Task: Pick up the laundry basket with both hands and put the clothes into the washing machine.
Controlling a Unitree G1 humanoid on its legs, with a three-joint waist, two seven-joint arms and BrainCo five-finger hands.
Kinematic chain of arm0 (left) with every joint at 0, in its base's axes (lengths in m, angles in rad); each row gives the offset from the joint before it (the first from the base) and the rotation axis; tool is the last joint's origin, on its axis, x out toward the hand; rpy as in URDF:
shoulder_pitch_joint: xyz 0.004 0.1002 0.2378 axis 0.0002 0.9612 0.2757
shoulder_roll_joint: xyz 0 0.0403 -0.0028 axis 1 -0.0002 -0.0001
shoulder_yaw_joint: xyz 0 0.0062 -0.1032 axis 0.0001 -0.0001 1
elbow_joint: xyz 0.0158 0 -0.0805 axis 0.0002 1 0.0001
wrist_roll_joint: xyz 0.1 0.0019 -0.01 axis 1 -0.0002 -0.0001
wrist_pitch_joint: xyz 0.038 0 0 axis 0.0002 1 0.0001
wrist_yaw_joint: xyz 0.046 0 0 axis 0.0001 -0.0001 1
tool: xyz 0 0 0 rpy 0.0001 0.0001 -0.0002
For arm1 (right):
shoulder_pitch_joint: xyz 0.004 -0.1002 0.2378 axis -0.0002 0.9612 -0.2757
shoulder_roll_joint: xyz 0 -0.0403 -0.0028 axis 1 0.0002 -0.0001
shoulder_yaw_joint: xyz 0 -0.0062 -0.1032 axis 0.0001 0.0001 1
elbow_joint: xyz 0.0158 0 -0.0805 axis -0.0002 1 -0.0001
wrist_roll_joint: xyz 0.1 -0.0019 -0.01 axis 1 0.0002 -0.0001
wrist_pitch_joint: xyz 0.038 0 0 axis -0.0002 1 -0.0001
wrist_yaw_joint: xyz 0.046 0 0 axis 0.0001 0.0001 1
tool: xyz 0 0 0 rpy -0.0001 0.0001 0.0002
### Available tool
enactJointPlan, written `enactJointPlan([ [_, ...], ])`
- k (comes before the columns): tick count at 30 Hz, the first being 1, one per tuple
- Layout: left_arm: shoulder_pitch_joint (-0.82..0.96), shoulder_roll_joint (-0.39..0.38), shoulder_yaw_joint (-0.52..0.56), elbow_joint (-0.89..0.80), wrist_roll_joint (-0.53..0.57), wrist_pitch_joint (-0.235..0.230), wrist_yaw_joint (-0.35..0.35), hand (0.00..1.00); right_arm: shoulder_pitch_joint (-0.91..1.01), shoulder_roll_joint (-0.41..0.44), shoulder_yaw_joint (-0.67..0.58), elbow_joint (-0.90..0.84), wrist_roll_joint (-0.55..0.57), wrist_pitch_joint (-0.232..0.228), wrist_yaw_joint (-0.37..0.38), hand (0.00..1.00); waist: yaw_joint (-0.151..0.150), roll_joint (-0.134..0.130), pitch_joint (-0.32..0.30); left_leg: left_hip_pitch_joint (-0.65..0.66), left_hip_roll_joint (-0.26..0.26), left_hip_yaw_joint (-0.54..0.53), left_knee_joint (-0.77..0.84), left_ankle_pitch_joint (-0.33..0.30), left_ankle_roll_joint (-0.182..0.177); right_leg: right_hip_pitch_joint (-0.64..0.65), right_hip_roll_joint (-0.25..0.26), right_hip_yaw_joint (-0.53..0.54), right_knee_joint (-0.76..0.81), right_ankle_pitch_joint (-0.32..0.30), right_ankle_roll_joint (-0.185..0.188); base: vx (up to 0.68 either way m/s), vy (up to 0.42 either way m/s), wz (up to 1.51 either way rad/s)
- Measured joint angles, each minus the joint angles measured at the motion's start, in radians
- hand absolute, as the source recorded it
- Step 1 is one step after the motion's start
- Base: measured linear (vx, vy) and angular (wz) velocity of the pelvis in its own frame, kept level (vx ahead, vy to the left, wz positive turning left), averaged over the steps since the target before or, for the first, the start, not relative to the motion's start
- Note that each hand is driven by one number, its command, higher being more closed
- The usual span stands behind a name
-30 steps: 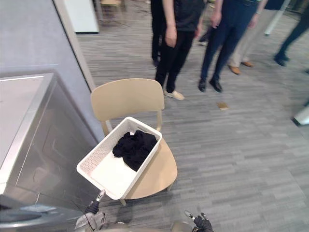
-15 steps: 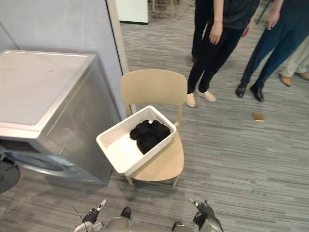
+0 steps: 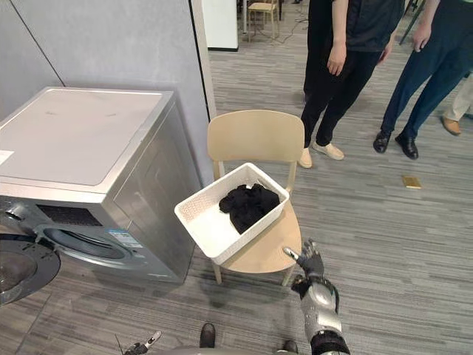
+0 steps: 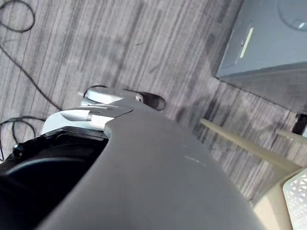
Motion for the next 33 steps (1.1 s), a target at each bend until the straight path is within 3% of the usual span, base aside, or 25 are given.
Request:
enactJointPlan([
  [5, -0.013, 0.016, -0.032, -0.02, 0.009, -0.011, -0.001, 0.0, -0.211, -0.121, 0.051, -0.035, -0.104, -0.012, -0.013, 0.0, 0.023, -0.011, 0.016, -0.076, -0.002, -0.019, 0.015, 0.062, 0.027, -0.06, 0.008, -0.017, -0.014, 0.09, -0.003, 0.07, 0.003, -0.08],
  [7, -0.038, 0.018, -0.033, -0.051, 0.007, -0.02, -0.001, 0.0, -0.417, -0.197, 0.104, 0.011, -0.123, -0.017, -0.031, 0.0, 0.048, -0.02, 0.098, -0.133, 0.002, -0.053, 0.083, 0.068, 0.035, -0.068, 0.012, -0.036, -0.012, 0.097, -0.005, 0.05, -0.031, 0.32],
  [11, -0.083, 0.012, -0.043, -0.06, 0.003, -0.026, -0.001, 0.0, -0.784, -0.322, 0.251, 0.238, -0.202, -0.03, -0.021, 0.0, 0.106, -0.01, 0.185, -0.206, 0.007, -0.092, 0.128, 0.068, 0.034, -0.097, 0.029, -0.08, -0.008, 0.1, -0.01, -0.04, -0.036, 0.29],
  [14, -0.099, 0.012, -0.062, -0.081, -0.004, -0.03, -0.001, 0.0, -1.002, -0.366, 0.284, 0.418, -0.25, -0.03, -0.023, 0.0, 0.157, -0.001, 0.272, -0.241, 0.015, -0.12, 0.15, 0.068, 0.034, -0.118, 0.032, -0.102, 0.013, 0.098, -0.014, -0.08, -0.022, 0.21],
  [16, -0.104, 0.014, -0.062, -0.091, -0.024, -0.035, 0.0, 0.0, -1.095, -0.386, 0.296, 0.479, -0.274, -0.028, -0.025, 0.0, 0.175, 0.0, 0.32, -0.296, 0.014, -0.136, 0.162, 0.069, 0.032, -0.171, 0.029, -0.121, 0.05, 0.091, -0.024, -0.12, 0.013, 0.22],
  [20, -0.114, 0.015, -0.064, -0.123, -0.046, -0.043, 0.004, 0.0, -1.149, -0.419, 0.293, 0.51, -0.301, -0.012, -0.029, 0.0, 0.194, 0.003, 0.393, -0.356, -0.001, -0.163, 0.188, 0.072, 0.028, -0.22, 0.013, -0.144, 0.097, 0.074, -0.024, -0.11, 0.038, 0.23],
  [26, -0.121, 0.013, -0.08, -0.171, -0.077, -0.046, 0.022, 0.0, -1.167, -0.46, 0.293, 0.526, -0.311, 0.012, -0.047, 0.0, 0.233, 0.001, 0.412, -0.471, -0.011, -0.186, 0.218, 0.08, 0.017, -0.35, -0.02, -0.172, 0.208, 0.029, -0.028, -0.06, 0.006, 0.11],
  [33, -0.142, -0.012, -0.078, -0.216, -0.088, -0.046, 0.026, 0.0, -1.172, -0.513, 0.359, 0.521, -0.311, 0.029, -0.051, 0.0, 0.232, 0.001, 0.418, -0.557, -0.006, -0.2, 0.252, 0.081, 0.016, -0.445, -0.028, -0.187, 0.285, -0.004, -0.038, -0.02, -0.05, 0.01],
])
